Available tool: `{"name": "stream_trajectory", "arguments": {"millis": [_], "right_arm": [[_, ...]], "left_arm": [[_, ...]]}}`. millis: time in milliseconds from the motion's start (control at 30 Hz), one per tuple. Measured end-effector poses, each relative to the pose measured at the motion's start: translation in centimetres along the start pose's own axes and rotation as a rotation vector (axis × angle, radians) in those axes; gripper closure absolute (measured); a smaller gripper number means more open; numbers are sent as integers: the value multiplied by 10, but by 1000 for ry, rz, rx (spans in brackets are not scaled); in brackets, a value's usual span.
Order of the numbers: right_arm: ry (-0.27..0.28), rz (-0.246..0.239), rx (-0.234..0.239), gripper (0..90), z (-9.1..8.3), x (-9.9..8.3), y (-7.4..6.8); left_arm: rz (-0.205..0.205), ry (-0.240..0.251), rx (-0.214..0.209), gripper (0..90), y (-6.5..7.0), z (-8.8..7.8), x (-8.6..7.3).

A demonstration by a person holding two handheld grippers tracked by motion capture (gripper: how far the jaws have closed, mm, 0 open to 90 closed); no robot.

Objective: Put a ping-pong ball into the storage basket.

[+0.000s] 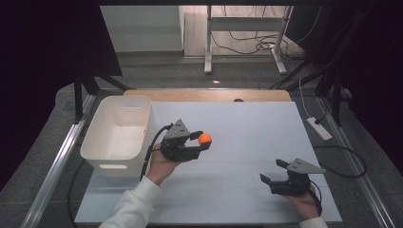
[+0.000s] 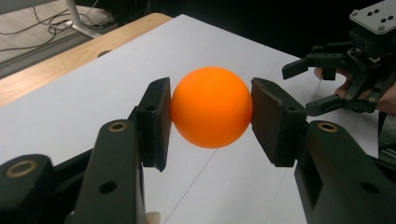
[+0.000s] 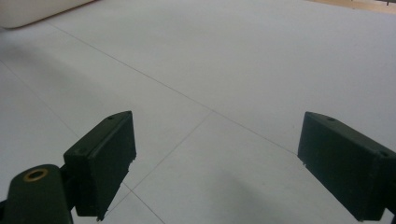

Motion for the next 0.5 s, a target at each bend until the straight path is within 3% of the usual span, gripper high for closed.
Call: {"name": "stream_trajectory", "arguments": {"millis": [167,500], "right_arm": [[0,1,0,110,0,0,0],[1,1,-1,110,0,0,0]], "left_arm": [[15,-7,13,507,-3,-3,2],[6,19,35,508,-11,-13,11]]}}
Point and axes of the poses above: each handheld gripper's, and its own axes: z roughly forward along the jaws, x roughly out of its top, y roughly to its right, the point moved 6 cm from there along z, roughly forward along the jaws, and after that the axes turned 10 degrees about y, right-handed, at the moved point
